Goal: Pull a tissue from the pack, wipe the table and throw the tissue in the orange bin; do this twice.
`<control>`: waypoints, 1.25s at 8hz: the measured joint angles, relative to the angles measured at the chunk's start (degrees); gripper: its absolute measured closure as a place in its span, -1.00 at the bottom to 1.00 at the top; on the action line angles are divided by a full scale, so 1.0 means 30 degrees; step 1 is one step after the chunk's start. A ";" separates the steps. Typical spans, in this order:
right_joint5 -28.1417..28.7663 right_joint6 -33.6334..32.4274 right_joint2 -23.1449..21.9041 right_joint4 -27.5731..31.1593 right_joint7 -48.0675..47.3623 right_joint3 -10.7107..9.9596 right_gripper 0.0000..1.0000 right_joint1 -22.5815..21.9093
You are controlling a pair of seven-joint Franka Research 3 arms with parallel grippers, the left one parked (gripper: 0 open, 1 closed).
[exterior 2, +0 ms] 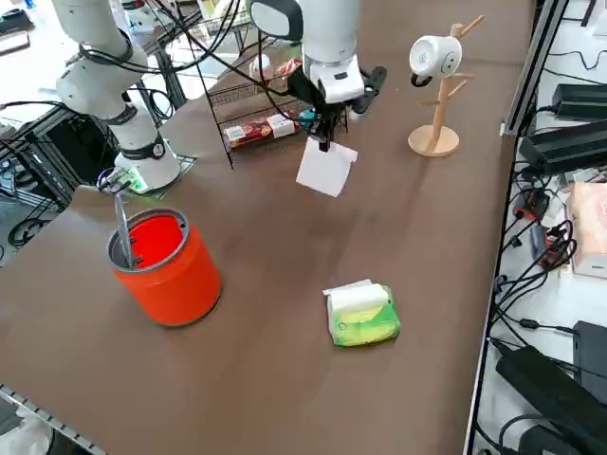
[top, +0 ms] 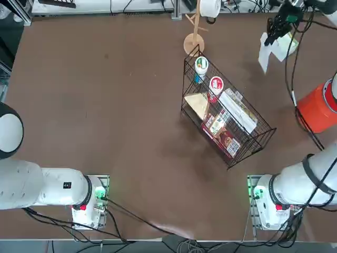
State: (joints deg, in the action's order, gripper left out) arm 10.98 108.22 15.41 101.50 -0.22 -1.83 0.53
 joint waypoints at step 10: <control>0.1134 0.6906 -0.0623 0.7683 -0.1625 -0.0339 0.97 -0.1853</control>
State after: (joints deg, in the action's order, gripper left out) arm 14.39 128.94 13.54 124.55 -5.09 -2.84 -5.03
